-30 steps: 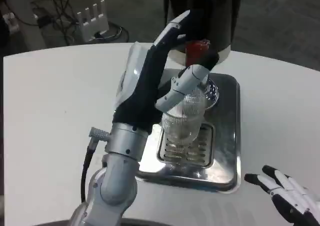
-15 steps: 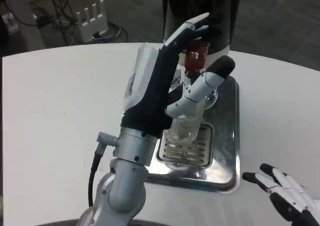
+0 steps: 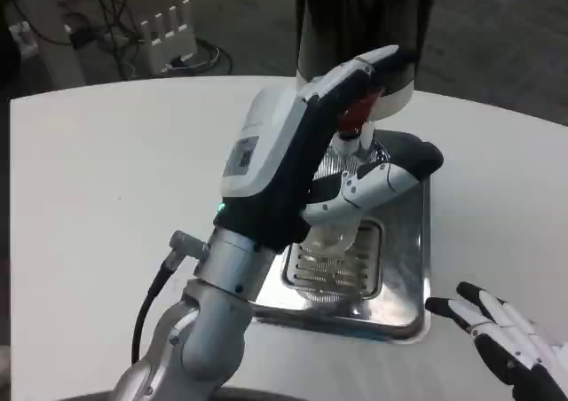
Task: Grasp the cup under the faucet to collect the drink, then remove the cup.
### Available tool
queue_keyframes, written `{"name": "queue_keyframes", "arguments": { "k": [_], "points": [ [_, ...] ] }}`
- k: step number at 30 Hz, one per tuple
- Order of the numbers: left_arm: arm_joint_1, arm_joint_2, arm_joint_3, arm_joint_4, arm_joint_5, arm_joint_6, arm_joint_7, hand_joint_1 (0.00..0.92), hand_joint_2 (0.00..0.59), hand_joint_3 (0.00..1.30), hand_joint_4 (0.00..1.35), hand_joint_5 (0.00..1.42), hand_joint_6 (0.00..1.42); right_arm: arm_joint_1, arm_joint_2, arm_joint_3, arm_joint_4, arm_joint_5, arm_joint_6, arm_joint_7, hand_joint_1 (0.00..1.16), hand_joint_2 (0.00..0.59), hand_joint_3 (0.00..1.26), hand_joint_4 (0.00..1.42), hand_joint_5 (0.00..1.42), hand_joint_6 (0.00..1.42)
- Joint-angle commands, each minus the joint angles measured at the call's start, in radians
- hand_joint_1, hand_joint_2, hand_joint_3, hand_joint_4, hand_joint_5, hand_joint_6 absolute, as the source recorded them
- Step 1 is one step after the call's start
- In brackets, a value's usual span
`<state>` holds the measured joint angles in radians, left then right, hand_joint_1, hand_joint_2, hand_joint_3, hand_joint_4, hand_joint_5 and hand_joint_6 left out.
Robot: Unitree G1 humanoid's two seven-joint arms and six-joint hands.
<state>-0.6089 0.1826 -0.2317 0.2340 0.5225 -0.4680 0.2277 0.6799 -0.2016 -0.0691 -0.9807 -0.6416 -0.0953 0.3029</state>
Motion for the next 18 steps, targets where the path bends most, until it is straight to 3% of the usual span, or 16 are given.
{"name": "queue_keyframes", "arguments": {
  "k": [1,12,18],
  "points": [
    [-0.001,0.017,-0.035,0.017,0.035,-0.031,-0.017,0.0,0.091,0.3,0.26,0.37,0.31,0.005,0.001,-0.003,0.003,0.009,0.004,-0.001,0.59,0.466,0.13,0.0,0.0,0.0],
    [-0.007,0.051,-0.067,0.014,0.086,-0.06,-0.004,0.0,0.091,0.3,0.27,0.37,0.31,0.012,0.001,-0.003,0.001,0.018,0.0,-0.003,0.59,0.466,0.13,0.0,0.0,0.0],
    [-0.007,0.076,-0.083,0.006,0.128,-0.066,0.005,0.0,0.091,0.3,0.28,0.37,0.32,-0.017,0.009,0.019,0.037,0.063,0.01,-0.009,0.59,0.464,0.13,0.0,0.0,0.0]
  ]
}}
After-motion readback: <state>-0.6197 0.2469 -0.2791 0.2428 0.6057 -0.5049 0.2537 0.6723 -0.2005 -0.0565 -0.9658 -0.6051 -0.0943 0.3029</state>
